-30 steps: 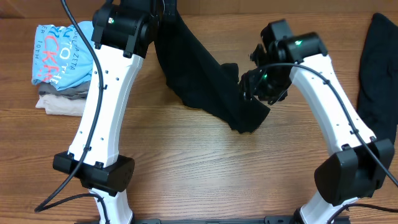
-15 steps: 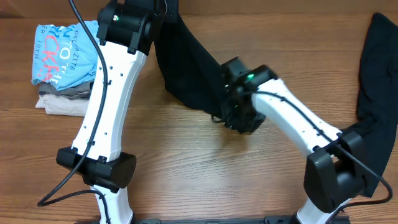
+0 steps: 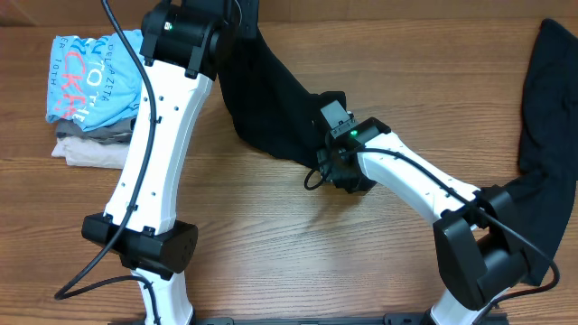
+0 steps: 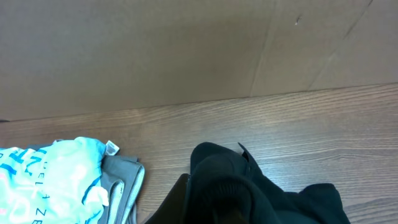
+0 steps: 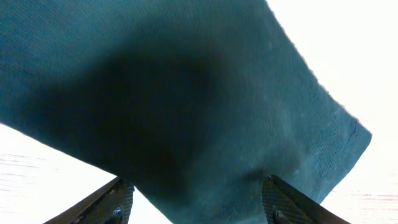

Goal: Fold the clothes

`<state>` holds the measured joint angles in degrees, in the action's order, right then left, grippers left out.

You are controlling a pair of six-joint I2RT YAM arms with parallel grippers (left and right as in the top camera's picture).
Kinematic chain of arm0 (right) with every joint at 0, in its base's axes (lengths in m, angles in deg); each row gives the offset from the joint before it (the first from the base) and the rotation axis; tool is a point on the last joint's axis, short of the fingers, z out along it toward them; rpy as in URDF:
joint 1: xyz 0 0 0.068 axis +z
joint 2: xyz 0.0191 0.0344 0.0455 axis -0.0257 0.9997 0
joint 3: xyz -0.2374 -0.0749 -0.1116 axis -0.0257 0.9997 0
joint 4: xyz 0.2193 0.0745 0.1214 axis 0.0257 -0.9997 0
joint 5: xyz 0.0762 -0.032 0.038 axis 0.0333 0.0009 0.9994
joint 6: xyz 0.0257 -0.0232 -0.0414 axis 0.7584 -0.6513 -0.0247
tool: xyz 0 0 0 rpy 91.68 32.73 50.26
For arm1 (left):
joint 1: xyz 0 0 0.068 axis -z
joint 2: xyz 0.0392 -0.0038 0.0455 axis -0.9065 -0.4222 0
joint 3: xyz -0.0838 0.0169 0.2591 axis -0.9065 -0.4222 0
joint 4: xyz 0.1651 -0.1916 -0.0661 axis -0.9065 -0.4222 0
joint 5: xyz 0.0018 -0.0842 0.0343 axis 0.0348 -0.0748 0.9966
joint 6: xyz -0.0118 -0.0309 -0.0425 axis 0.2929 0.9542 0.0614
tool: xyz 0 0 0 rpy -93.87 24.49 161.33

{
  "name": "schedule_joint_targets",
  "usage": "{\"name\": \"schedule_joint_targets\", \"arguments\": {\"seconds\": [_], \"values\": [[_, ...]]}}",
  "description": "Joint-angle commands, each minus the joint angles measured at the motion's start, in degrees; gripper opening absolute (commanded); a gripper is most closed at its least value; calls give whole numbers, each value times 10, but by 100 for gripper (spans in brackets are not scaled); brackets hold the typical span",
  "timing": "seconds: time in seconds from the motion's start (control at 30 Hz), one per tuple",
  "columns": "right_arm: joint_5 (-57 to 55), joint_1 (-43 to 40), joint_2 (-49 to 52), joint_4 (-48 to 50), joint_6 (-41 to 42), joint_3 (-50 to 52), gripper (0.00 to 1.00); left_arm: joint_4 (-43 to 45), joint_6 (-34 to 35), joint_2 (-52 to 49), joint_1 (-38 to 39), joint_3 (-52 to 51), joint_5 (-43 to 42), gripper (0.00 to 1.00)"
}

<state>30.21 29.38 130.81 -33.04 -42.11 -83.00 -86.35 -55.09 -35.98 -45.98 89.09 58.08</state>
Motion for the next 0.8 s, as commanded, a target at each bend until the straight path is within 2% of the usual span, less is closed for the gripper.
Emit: {"name": "schedule_joint_targets", "arguments": {"seconds": [0.0,0.2,0.3,0.5,0.6,0.7,0.77], "values": [[-30,-19,-2,-2,13,17,68,2,7,-5,0,17,12,11],[-35,-68,-2,-4,19,18,59,-3,7,-5,0,17,15,12],[-32,-86,-2,-5,19,18,47,-5,7,-5,0,17,28,12],[-28,-90,-2,4,37,18,12,-6,7,-5,0,17,30,11],[-25,-93,-2,10,38,18,4,-6,7,-5,0,17,35,11],[-21,-104,-3,11,46,18,4,-6,7,-5,0,17,36,11],[-8,-122,-8,6,49,10,4,-4,6,-3,0,19,39,6]]}}
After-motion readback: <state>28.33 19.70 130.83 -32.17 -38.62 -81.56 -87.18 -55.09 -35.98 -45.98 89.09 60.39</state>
